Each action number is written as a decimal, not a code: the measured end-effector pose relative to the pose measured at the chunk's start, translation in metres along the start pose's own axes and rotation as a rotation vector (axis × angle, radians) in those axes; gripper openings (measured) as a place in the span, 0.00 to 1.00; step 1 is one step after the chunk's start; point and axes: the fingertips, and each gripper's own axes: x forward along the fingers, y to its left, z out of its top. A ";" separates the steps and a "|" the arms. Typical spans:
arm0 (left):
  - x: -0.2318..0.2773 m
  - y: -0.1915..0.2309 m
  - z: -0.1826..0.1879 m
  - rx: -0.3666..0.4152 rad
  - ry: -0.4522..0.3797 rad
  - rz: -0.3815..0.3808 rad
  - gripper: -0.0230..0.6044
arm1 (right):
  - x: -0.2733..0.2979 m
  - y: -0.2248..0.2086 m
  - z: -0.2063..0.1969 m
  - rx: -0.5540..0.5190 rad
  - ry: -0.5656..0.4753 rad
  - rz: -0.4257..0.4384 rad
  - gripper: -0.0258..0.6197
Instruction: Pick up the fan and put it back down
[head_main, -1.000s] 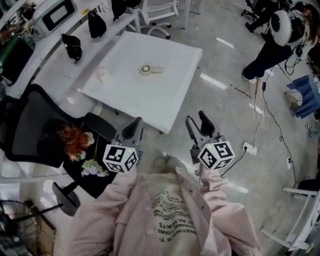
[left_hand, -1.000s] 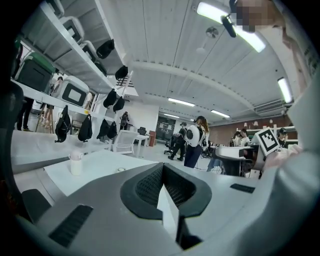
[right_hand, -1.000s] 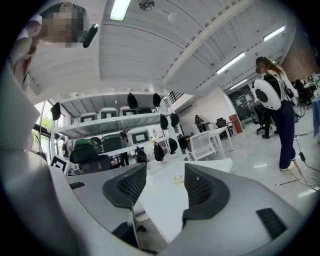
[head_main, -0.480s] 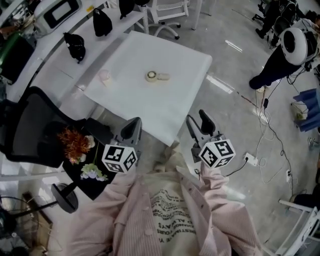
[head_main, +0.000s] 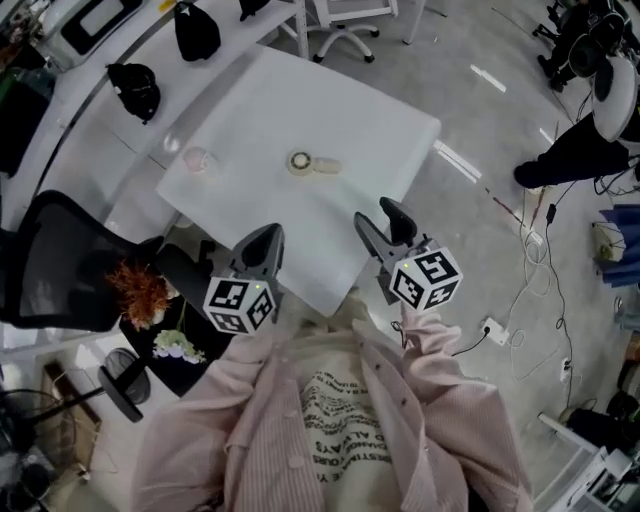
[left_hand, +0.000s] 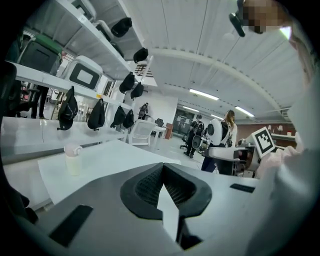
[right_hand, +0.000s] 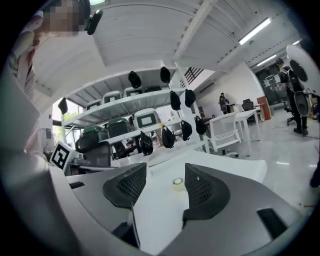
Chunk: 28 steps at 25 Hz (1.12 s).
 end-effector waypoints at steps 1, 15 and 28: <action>0.009 0.002 -0.001 -0.005 0.009 0.004 0.04 | 0.011 -0.006 0.000 -0.018 0.025 0.022 0.37; 0.112 0.050 -0.025 -0.109 0.088 0.117 0.04 | 0.145 -0.063 -0.042 -0.200 0.321 0.306 0.37; 0.154 0.074 -0.062 -0.197 0.153 0.171 0.04 | 0.212 -0.076 -0.109 -0.363 0.569 0.510 0.37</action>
